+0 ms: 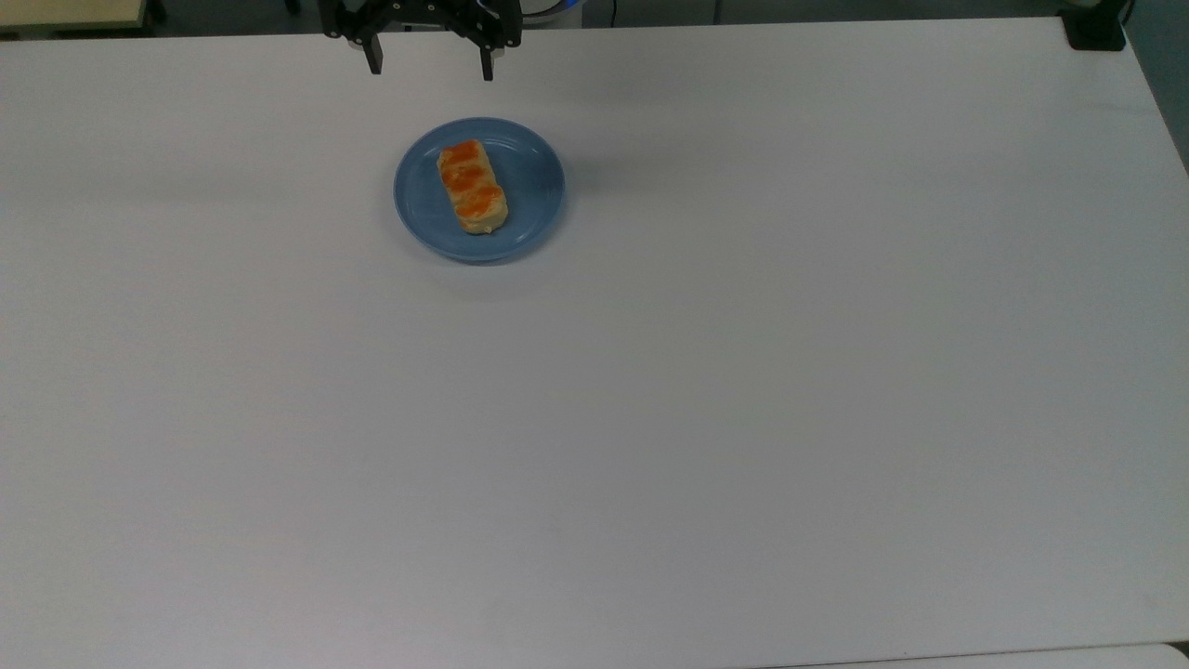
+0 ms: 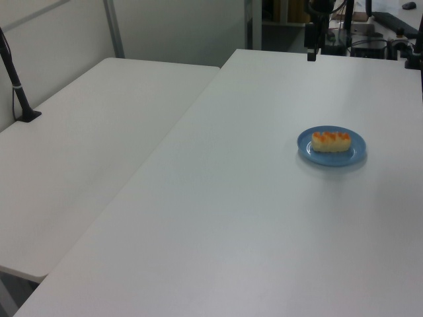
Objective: Put the bread on the table
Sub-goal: 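Move the open gripper toward the bread on the blue plate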
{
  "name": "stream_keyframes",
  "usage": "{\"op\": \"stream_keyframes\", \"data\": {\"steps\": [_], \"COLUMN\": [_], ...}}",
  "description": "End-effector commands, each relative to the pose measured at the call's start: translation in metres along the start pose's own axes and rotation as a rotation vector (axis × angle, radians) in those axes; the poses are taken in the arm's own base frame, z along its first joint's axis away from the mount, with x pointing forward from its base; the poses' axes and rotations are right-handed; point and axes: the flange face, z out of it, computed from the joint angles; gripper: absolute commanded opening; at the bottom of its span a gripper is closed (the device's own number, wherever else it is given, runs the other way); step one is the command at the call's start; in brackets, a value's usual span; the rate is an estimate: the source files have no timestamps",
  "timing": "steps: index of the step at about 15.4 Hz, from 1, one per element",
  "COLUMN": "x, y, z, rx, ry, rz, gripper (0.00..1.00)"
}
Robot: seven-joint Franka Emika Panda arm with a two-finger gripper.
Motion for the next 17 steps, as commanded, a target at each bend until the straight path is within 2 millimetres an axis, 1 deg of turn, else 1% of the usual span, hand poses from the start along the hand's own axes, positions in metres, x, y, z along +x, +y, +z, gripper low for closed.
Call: {"op": "stream_keyframes", "data": {"steps": [1,10,12,15,16,17], "x": [-0.003,0.001,-0.005,-0.015,-0.021,-0.027], "y": [0.008,0.008,0.01,0.012,0.011,0.01], "z": [-0.003,0.004,0.01,0.038,0.052,0.071], "rx": [-0.016,-0.016,-0.015,-0.026,-0.035,-0.048], "ry": [-0.001,-0.001,-0.017,-0.037,-0.043,-0.062], "rz": [0.011,0.008,-0.01,-0.071,-0.076,-0.086], "gripper": [1.0,1.0,1.0,1.0,1.0,1.0]}}
